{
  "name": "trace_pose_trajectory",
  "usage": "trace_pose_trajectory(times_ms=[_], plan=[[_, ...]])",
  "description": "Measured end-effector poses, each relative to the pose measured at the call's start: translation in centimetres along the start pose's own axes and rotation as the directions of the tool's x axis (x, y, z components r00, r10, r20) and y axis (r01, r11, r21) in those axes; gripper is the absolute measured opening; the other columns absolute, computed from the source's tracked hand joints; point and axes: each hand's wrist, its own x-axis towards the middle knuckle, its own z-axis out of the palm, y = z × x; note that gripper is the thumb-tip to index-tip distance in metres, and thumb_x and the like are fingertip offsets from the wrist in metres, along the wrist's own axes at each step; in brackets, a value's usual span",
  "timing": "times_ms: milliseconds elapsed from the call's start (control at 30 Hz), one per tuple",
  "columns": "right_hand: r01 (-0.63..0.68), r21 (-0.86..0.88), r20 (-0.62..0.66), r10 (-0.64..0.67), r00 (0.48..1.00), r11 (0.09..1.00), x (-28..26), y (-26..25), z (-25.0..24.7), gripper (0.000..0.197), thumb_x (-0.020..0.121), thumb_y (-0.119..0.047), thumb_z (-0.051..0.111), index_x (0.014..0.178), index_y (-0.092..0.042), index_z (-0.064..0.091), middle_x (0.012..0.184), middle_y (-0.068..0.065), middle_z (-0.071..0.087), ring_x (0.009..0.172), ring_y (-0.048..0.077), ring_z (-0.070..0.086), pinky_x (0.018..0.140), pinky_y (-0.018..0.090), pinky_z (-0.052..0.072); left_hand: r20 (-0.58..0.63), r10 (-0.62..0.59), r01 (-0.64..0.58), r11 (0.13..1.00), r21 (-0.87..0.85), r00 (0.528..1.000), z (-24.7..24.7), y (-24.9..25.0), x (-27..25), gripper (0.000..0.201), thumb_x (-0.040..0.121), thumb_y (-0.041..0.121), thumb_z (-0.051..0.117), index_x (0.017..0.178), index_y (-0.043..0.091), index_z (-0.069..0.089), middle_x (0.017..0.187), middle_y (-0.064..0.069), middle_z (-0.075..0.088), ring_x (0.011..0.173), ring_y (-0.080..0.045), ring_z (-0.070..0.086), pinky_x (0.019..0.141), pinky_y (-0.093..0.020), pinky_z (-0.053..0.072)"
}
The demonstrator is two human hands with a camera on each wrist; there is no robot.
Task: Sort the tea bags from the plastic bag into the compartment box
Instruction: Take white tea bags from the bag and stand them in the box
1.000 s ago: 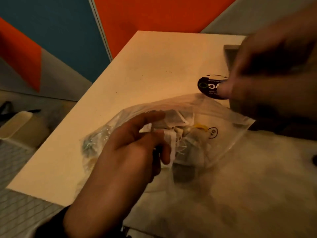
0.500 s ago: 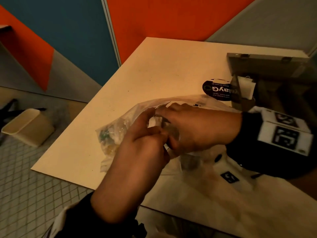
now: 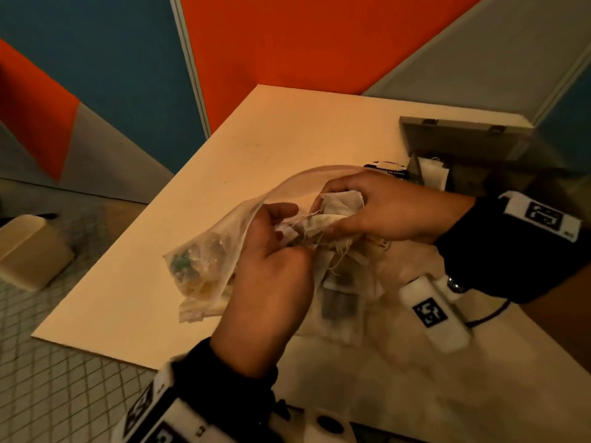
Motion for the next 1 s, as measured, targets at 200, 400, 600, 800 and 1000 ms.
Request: trace_pose_trajectory(times_ms=[200, 400, 600, 800, 1000], plan=[[-0.208, 0.486, 0.123, 0.169, 0.978, 0.849, -2.4, 1.4, -1.0, 0.025, 0.085, 0.005, 0.064, 0.106, -0.009, 0.068, 0.109, 0.02, 0.068, 0.102, 0.04, 0.063, 0.084, 0.047, 0.049, 0.041, -0.012, 0.007, 0.993, 0.114, 0.999, 1.2, -0.6, 2.1, 0.04, 0.088, 0.005, 0.063, 0.121, 0.024, 0.052, 0.107, 0.004, 0.063, 0.082, -0.005, 0.065, 0.057, -0.011, 0.053], [-0.283, 0.689, 0.117, 0.283, 0.952, 0.667, -3.1, 2.2, -1.4, 0.028, 0.09, -0.003, 0.059, 0.117, -0.008, 0.064, 0.105, 0.017, 0.069, 0.085, 0.029, 0.068, 0.063, 0.032, 0.048, 0.162, -0.005, -0.034, 0.971, 0.238, 0.987, 1.8, -0.7, 2.6, 0.02, 0.088, 0.008, 0.065, 0.099, 0.024, 0.064, 0.087, 0.003, 0.074, 0.075, -0.006, 0.07, 0.057, -0.017, 0.052], [-0.307, 0.743, 0.069, 0.388, 0.919, 0.594, -3.3, 1.8, -1.2, 0.025, 0.095, -0.013, 0.056, 0.119, -0.008, 0.062, 0.097, 0.012, 0.07, 0.077, 0.024, 0.068, 0.064, 0.036, 0.053, 0.101, 0.054, -0.088, 0.924, 0.372, 0.993, 1.7, -1.2, 3.9, 0.014, 0.095, 0.019, 0.057, 0.093, 0.008, 0.066, 0.073, -0.007, 0.066, 0.06, -0.013, 0.061, 0.06, -0.028, 0.051], [-0.294, 0.719, -0.012, 0.435, 0.9, 0.63, -3.6, 1.3, -0.9, 0.024, 0.096, -0.023, 0.057, 0.116, -0.012, 0.065, 0.105, 0.012, 0.074, 0.093, 0.029, 0.068, 0.085, 0.046, 0.052, -0.002, 0.025, -0.024, 0.953, 0.303, 1.0, 1.0, -1.8, 3.9, 0.026, 0.099, 0.022, 0.049, 0.092, -0.001, 0.06, 0.078, -0.024, 0.062, 0.06, -0.019, 0.057, 0.048, -0.026, 0.045], [-0.28, 0.716, -0.02, 0.42, 0.908, 0.639, -3.1, 0.6, -0.3, 0.035, 0.093, -0.023, 0.062, 0.126, -0.01, 0.06, 0.113, 0.013, 0.072, 0.107, 0.033, 0.067, 0.099, 0.056, 0.046, -0.009, -0.078, 0.078, 0.993, 0.087, 0.997, 0.9, -1.8, 2.6, 0.02, 0.099, 0.012, 0.042, 0.088, 0.006, 0.058, 0.062, -0.011, 0.061, 0.052, -0.029, 0.058, 0.039, -0.028, 0.04]])
